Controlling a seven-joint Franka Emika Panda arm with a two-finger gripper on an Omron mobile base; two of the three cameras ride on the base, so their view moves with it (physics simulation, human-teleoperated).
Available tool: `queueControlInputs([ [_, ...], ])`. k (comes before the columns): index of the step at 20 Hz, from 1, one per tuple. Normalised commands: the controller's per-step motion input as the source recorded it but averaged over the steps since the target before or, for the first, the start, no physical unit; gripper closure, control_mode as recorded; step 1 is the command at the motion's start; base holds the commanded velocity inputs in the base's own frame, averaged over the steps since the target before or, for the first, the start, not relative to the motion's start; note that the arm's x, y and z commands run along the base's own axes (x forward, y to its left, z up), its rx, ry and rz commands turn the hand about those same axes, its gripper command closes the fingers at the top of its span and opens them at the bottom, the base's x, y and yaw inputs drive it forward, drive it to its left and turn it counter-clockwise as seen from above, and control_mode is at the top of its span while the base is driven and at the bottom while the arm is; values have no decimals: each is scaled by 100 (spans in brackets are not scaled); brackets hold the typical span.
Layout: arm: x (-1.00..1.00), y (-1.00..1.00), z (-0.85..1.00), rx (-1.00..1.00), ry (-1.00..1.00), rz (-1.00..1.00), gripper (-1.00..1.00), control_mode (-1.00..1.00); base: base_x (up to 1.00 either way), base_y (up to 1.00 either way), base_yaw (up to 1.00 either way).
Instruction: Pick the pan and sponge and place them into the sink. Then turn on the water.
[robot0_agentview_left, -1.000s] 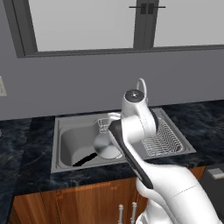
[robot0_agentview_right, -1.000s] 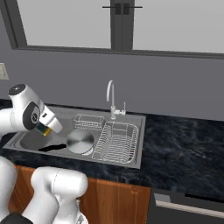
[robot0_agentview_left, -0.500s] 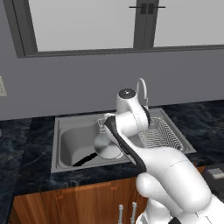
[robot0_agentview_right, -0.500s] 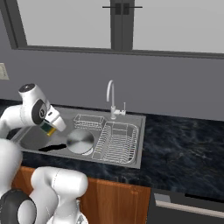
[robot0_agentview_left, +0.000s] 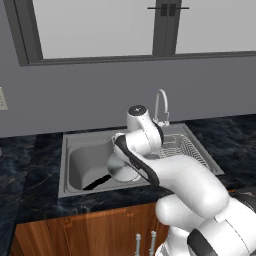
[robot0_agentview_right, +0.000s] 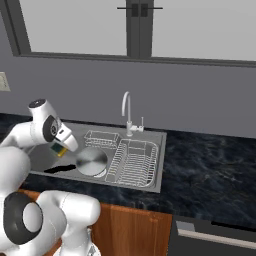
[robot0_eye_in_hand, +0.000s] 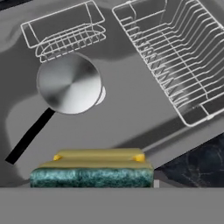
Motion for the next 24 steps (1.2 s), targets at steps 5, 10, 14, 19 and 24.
queueControlInputs([
  [5,31,2,-26,-1,6,0,100,-100,0,0,0],
  [10,26,2,-18,0,6,0,100,-100,0,0,0],
  [14,23,1,-17,0,6,0,100,-100,0,0,0],
  [19,24,2,-21,0,6,0,100,-100,0,0,0],
  [24,25,2,-23,0,7,0,100,-100,0,0,0],
])
